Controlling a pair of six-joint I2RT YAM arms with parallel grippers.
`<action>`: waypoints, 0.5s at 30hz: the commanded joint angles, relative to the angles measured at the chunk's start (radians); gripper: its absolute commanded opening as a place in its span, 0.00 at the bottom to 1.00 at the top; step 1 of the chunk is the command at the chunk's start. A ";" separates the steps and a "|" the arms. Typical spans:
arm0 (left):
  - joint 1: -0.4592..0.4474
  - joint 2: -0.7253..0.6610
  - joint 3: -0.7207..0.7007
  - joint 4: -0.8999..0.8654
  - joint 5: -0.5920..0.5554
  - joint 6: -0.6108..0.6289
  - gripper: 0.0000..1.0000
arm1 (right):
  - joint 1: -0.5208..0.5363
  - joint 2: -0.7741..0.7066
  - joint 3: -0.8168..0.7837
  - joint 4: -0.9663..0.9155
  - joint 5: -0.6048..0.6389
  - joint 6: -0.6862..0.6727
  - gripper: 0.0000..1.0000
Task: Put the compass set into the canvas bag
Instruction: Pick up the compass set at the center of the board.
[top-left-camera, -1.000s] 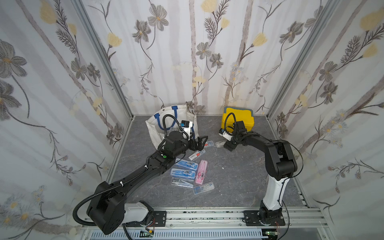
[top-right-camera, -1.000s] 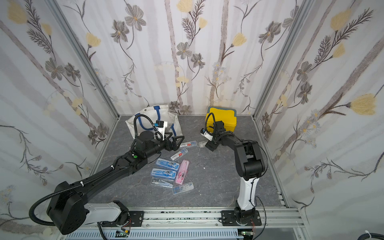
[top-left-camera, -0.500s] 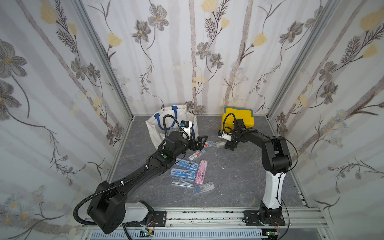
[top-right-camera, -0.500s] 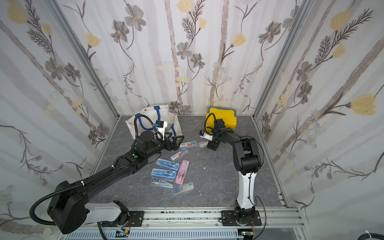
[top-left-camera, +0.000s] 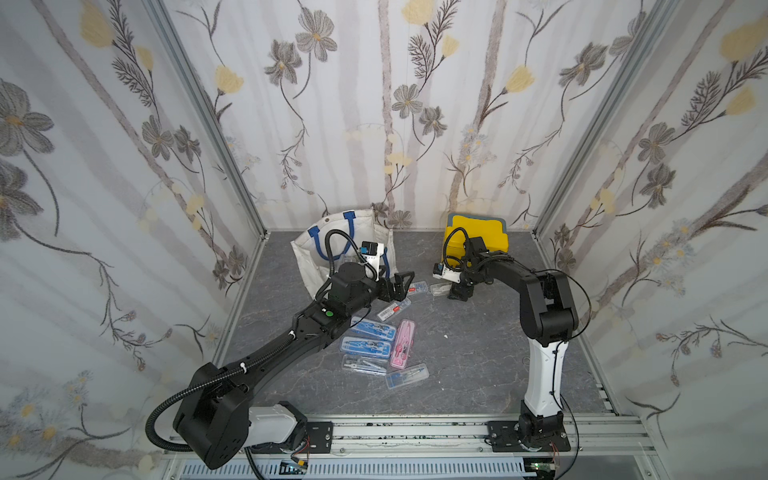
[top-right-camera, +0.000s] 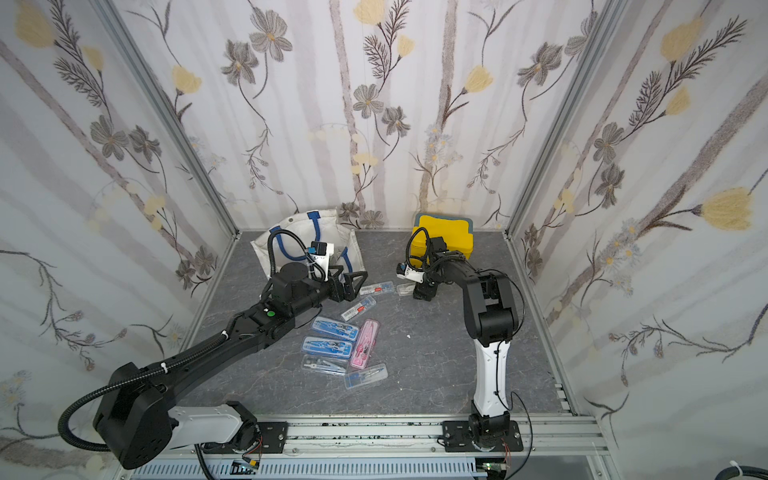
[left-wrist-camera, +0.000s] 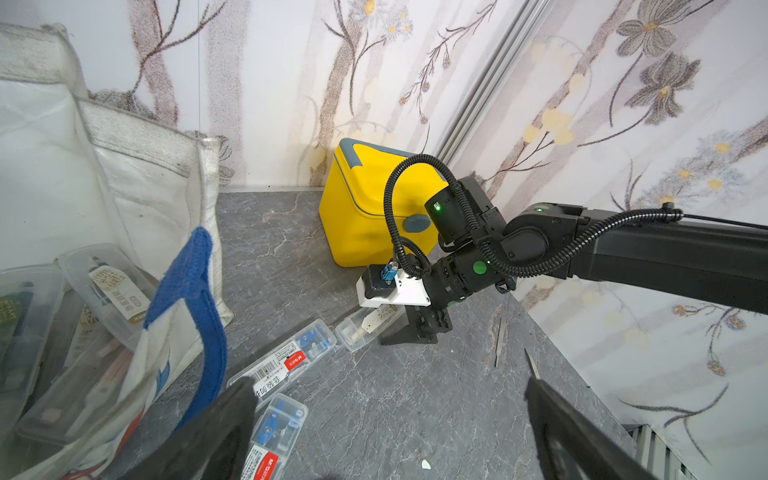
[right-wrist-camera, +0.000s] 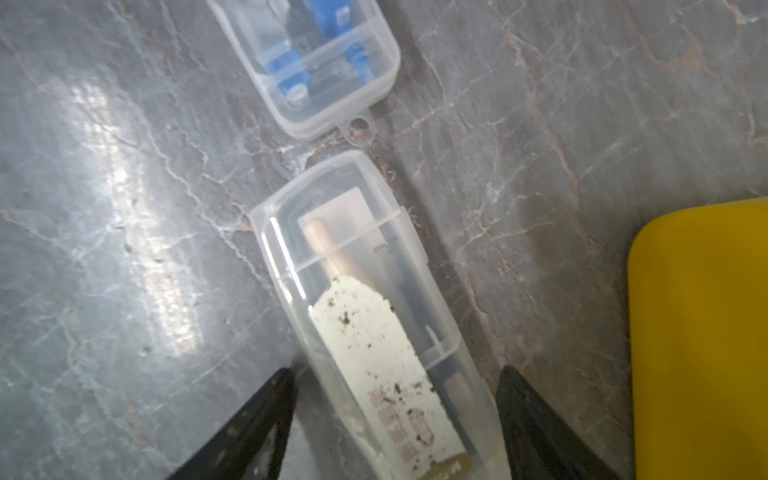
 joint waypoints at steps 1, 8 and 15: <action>0.000 -0.010 -0.012 0.024 -0.011 0.014 1.00 | 0.011 -0.008 -0.044 -0.146 0.050 0.002 0.75; -0.001 -0.033 -0.038 0.039 -0.018 0.022 1.00 | 0.034 -0.082 -0.118 -0.127 0.039 0.053 0.70; 0.000 -0.033 -0.056 0.044 -0.034 0.025 1.00 | 0.061 -0.104 -0.160 -0.074 0.026 0.115 0.54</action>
